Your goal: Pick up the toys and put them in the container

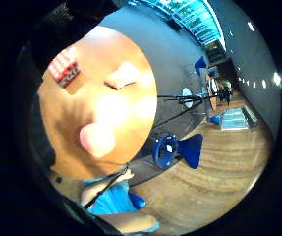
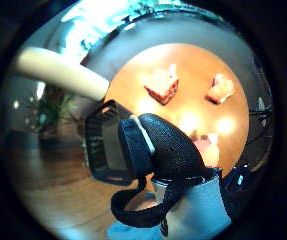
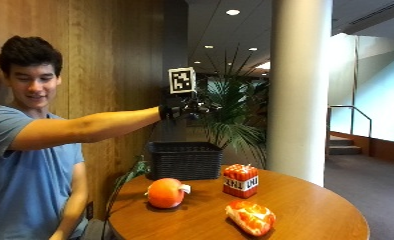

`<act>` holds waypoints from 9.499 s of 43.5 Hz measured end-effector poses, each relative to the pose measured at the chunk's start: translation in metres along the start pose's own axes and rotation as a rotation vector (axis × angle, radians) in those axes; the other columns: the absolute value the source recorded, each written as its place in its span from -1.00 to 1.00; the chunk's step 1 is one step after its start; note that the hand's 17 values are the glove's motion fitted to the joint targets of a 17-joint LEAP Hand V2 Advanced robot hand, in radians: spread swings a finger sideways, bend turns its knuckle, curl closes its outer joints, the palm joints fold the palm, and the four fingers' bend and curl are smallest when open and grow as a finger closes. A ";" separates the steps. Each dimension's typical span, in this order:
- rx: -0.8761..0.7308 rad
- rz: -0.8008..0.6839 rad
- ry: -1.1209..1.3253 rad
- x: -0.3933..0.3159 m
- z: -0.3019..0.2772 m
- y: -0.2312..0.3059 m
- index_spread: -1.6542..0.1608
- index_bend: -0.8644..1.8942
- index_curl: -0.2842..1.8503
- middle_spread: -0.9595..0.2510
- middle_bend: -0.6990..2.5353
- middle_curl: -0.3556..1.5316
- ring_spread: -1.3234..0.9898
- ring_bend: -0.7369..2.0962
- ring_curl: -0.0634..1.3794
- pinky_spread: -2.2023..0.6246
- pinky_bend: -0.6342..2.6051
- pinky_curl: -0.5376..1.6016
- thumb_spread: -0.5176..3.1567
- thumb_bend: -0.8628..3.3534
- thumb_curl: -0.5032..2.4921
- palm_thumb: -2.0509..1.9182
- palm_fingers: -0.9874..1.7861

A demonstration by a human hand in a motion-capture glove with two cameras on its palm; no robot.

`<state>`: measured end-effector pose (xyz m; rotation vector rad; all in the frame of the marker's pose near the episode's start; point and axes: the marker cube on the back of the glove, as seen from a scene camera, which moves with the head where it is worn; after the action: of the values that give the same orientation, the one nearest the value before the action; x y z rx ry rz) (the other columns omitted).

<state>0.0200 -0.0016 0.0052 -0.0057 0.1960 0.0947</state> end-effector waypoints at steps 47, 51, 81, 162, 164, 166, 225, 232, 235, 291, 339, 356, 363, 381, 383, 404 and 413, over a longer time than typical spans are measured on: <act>0.027 0.106 0.181 0.102 0.034 -0.068 0.54 -0.31 -0.61 0.61 -0.45 -0.32 0.13 -0.34 -0.67 0.58 -0.11 -0.21 -0.07 -0.62 -0.59 -0.01 -0.41; -0.007 0.067 0.106 0.124 0.053 -0.077 0.53 -0.31 -0.61 0.61 -0.46 -0.32 0.13 -0.35 -0.66 0.59 -0.11 -0.21 -0.08 -0.62 -0.58 0.00 -0.41; -0.282 0.228 0.137 0.230 0.219 -0.132 0.53 -0.33 -0.61 0.63 -0.49 -0.36 0.16 -0.38 -0.66 0.62 0.05 -0.14 -0.17 -0.62 -0.53 0.01 -0.51; 0.250 0.163 0.128 0.021 -0.064 -0.045 0.43 -0.14 -0.45 -0.16 -0.26 -0.06 -0.24 0.24 -0.23 0.27 0.02 -0.10 -0.32 -0.49 -0.14 0.39 0.49; 0.265 0.061 -0.005 -0.016 -0.078 -0.039 0.43 -0.14 -0.44 -0.17 -0.26 -0.05 -0.24 0.25 -0.22 0.27 0.02 -0.09 -0.33 -0.49 -0.13 0.39 0.49; 0.279 -0.054 -0.174 -0.056 -0.092 -0.032 0.42 -0.14 -0.43 -0.18 -0.26 -0.04 -0.24 0.24 -0.22 0.27 0.01 -0.09 -0.33 -0.49 -0.12 0.39 0.48; -0.017 -0.197 0.164 -0.192 0.019 -0.027 0.51 -0.28 -0.50 0.73 -0.45 -0.02 0.12 0.19 -0.30 0.49 0.30 -0.06 -0.14 -0.62 -0.38 0.00 -0.33; -0.011 -0.169 0.177 -0.137 0.030 -0.052 0.51 -0.27 -0.49 0.77 -0.46 -0.06 0.17 0.13 -0.35 0.53 0.29 -0.08 -0.13 -0.62 -0.41 0.01 -0.36; -0.011 -0.151 0.178 -0.124 0.037 -0.062 0.51 -0.28 -0.49 0.77 -0.46 -0.07 0.18 0.11 -0.37 0.54 0.29 -0.09 -0.13 -0.61 -0.42 0.01 -0.37; -0.313 -0.024 0.065 -0.030 0.283 -0.164 0.52 -0.35 -0.61 0.75 -0.52 -0.39 0.23 -0.29 -0.59 0.59 0.36 -0.13 -0.12 -0.60 -0.46 0.10 -0.54; -0.073 0.056 0.188 -0.018 0.183 -0.137 0.50 -0.10 -0.42 0.06 -0.19 -0.14 -0.19 0.39 -0.18 0.27 0.19 -0.09 -0.34 -0.50 -0.20 0.43 0.31; 0.003 0.037 0.191 -0.053 0.085 -0.099 0.46 -0.20 -0.39 -0.04 -0.26 -0.08 -0.23 0.38 -0.18 0.27 0.21 -0.06 -0.27 -0.51 -0.15 0.40 0.25; 0.045 -0.123 0.067 -0.120 0.056 -0.074 0.45 -0.24 -0.37 -0.05 -0.29 -0.05 -0.24 0.36 -0.18 0.27 0.21 -0.06 -0.24 -0.52 -0.15 0.39 0.24; 0.083 -0.194 0.004 -0.247 0.035 -0.011 0.45 -0.26 -0.34 -0.05 -0.34 0.02 -0.25 0.36 -0.18 0.27 0.22 -0.07 -0.16 -0.54 -0.14 0.39 0.25; 0.085 -0.300 -0.063 -0.240 0.032 -0.001 0.45 -0.26 -0.34 -0.06 -0.35 0.03 -0.25 0.37 -0.18 0.27 0.22 -0.07 -0.15 -0.54 -0.14 0.39 0.25; -0.133 -0.332 0.011 -0.224 0.073 0.028 0.49 -0.44 -0.43 0.16 -0.42 0.12 -0.17 0.38 -0.15 0.29 0.29 -0.04 -0.07 -0.66 -0.26 0.17 -0.05; -0.103 -0.356 0.061 -0.213 0.067 0.027 0.52 -0.36 -0.54 0.60 -0.46 0.04 0.03 0.29 -0.25 0.43 0.42 -0.04 -0.18 -0.66 -0.37 -0.04 -0.36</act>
<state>-0.1773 0.0066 0.1125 -0.1453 0.2482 -0.2503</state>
